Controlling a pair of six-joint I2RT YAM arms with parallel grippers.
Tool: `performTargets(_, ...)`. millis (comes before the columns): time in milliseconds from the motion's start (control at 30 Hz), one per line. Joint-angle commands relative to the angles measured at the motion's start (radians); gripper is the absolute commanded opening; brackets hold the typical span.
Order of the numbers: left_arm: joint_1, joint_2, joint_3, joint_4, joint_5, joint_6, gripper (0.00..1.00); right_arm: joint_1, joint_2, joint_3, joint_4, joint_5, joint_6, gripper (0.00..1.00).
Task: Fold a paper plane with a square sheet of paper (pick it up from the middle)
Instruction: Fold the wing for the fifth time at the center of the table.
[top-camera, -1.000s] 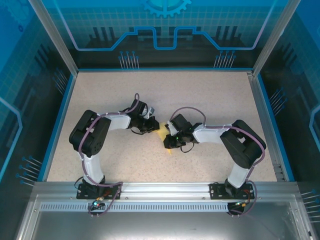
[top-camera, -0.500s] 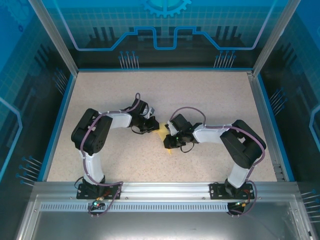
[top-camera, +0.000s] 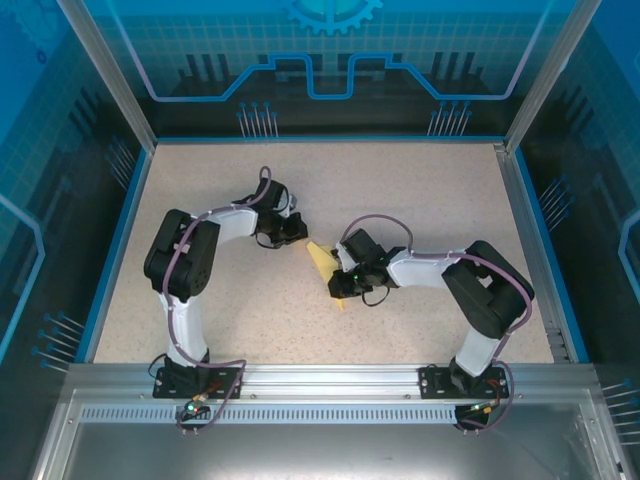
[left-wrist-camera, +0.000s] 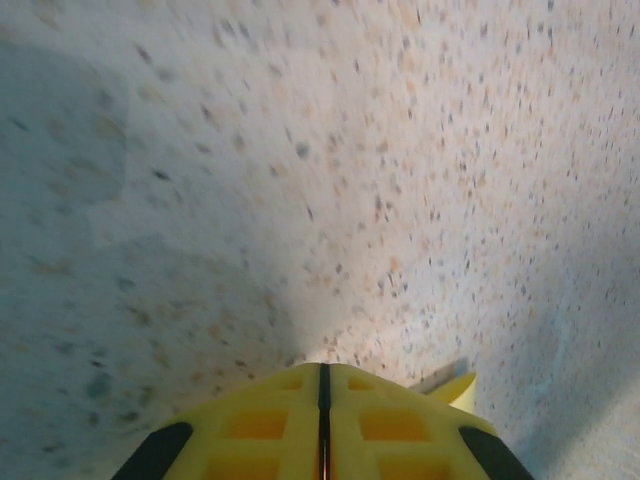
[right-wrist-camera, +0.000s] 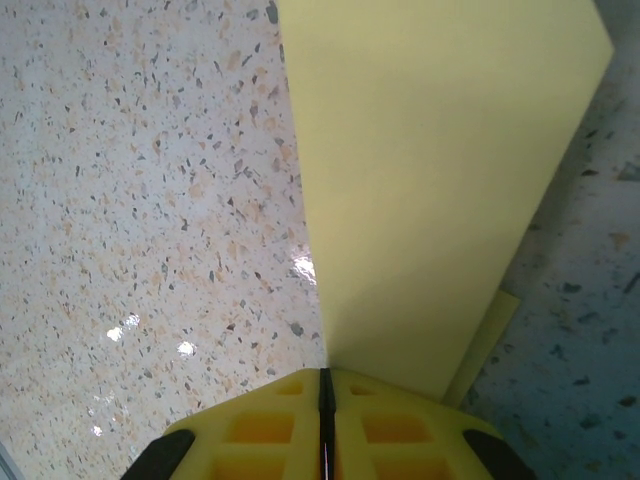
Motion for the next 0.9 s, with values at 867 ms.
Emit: performTargets(867, -0.103, -0.041, -0.197, 0.120, 0.054, -0.111, 0.07, -0.038, -0.044, 0.012, -0.042, -0.068, 0.007, 0.10)
